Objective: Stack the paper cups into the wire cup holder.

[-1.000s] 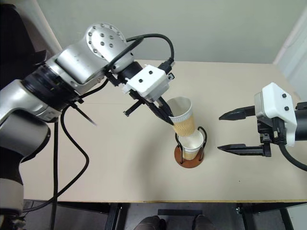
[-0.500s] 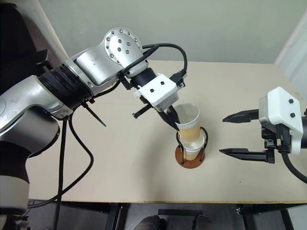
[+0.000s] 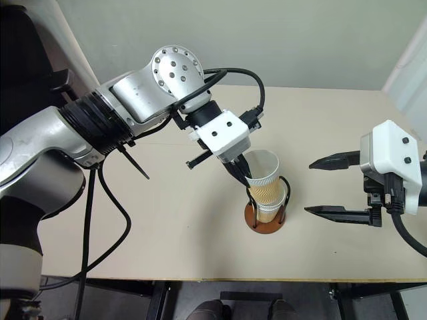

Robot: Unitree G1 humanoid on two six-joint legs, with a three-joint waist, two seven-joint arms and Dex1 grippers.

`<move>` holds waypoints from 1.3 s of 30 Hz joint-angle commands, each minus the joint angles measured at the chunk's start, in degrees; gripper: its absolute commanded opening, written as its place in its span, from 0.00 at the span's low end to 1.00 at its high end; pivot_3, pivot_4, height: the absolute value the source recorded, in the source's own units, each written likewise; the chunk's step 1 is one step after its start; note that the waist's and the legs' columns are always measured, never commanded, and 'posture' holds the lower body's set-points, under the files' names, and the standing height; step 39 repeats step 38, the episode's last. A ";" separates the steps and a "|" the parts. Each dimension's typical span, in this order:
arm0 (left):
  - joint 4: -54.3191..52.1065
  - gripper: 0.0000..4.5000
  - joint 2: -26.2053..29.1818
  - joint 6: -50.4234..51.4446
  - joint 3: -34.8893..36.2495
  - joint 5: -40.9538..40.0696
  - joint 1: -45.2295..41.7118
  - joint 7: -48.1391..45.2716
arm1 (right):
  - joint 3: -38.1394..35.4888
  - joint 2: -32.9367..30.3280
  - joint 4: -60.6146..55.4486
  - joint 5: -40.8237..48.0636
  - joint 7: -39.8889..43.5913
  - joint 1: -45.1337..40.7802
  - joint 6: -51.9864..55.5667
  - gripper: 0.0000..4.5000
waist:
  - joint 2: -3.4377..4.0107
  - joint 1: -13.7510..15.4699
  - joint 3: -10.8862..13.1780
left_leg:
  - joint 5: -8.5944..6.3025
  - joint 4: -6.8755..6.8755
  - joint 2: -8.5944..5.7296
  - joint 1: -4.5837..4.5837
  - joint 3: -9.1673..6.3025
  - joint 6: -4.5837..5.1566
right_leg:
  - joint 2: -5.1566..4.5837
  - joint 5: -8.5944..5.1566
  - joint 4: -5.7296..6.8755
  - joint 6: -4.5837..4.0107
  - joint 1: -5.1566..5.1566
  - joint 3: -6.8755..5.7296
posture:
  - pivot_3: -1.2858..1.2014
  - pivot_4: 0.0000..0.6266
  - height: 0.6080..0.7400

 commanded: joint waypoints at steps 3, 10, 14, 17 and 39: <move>2.18 0.01 -1.22 -2.59 1.51 1.79 -0.02 -1.71 | -1.69 -0.80 -0.77 1.22 -1.05 0.00 -0.24 0.87 | 0.00 0.06 0.00 | 0.00 0.02 0.00 0.01 0.01 0.01 | 0.00 0.01 0.00 0.02 0.03 0.00 | 0.52 0.24 1.00; 2.45 0.01 -1.86 -3.37 1.48 2.49 1.09 -1.71 | -1.75 -1.27 -1.35 2.50 -1.89 0.01 0.38 0.87 | 0.01 0.02 0.00 | -0.01 0.01 0.02 0.01 0.02 0.02 | -0.02 -0.01 -0.01 0.06 0.04 0.02 | 0.52 0.24 1.00; 2.86 0.01 -2.18 -3.63 1.51 3.74 1.60 -1.71 | -1.59 -1.64 -1.51 3.25 -2.24 -0.23 0.84 0.87 | 0.01 0.07 0.00 | -0.02 0.02 -0.01 0.01 0.03 0.04 | -0.01 -0.02 -0.02 0.08 0.04 0.01 | 0.52 0.24 1.00; 2.98 0.21 -2.29 -2.69 1.57 3.49 1.35 -1.71 | -1.41 -1.96 -1.25 3.45 -2.42 -0.38 0.95 0.87 | 0.00 0.10 0.00 | -0.03 0.02 -0.01 0.01 0.04 0.04 | -0.01 -0.02 -0.01 0.09 0.04 0.02 | 0.52 0.24 1.00; 2.46 0.99 4.24 33.03 42.89 5.52 23.23 6.86 | 5.75 -1.69 4.82 -1.79 -10.05 0.84 5.47 0.87 | 0.27 -0.28 -0.10 | -0.01 0.00 0.03 0.21 0.17 -0.02 | 0.14 -0.05 0.10 0.21 0.02 0.15 | 0.52 0.24 1.00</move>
